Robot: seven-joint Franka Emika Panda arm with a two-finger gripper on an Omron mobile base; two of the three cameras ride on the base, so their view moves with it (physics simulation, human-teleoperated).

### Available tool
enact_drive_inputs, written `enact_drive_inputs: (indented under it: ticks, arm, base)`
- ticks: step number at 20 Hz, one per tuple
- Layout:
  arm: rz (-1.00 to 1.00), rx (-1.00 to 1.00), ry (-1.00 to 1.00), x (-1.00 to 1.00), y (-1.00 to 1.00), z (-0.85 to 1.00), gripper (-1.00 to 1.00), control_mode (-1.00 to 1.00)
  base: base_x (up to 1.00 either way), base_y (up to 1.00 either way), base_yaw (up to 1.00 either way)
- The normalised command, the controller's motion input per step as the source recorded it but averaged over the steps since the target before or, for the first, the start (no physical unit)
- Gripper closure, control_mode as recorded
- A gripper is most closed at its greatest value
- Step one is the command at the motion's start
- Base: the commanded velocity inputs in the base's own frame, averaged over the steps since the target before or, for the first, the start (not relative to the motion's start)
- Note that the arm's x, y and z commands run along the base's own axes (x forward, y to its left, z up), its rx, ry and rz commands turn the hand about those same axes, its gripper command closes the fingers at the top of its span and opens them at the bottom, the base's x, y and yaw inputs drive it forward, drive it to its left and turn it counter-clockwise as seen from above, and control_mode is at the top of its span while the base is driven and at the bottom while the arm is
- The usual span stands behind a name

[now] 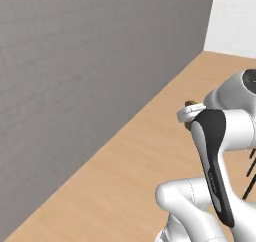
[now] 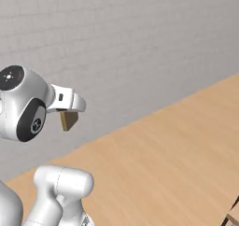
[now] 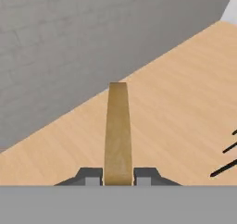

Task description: Start the toaster. Once the lever pops up, take the bread to the plate on the dining counter.

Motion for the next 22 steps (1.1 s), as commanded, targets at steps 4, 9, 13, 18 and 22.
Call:
enact_drive_inputs:
  ticks: [4,9,13,18,22]
  arm:
    - [0.00,0.00,0.00,0.00,0.00,0.00,1.00,1.00]
    - [0.00,0.00,0.00,0.00,0.00,0.00,1.00,1.00]
    - [0.00,0.00,0.00,0.00,0.00,0.00,1.00,1.00]
    - [0.00,0.00,0.00,0.00,0.00,0.00,1.00,1.00]
    - [0.00,0.00,0.00,0.00,0.00,0.00,1.00,1.00]
  base:
    - [0.36,0.00,-0.76]
    - [0.58,0.01,-0.68]
    - [0.92,0.24,-0.54]
    - [1.00,0.62,-0.29]
    - [1.00,0.81,-0.08]
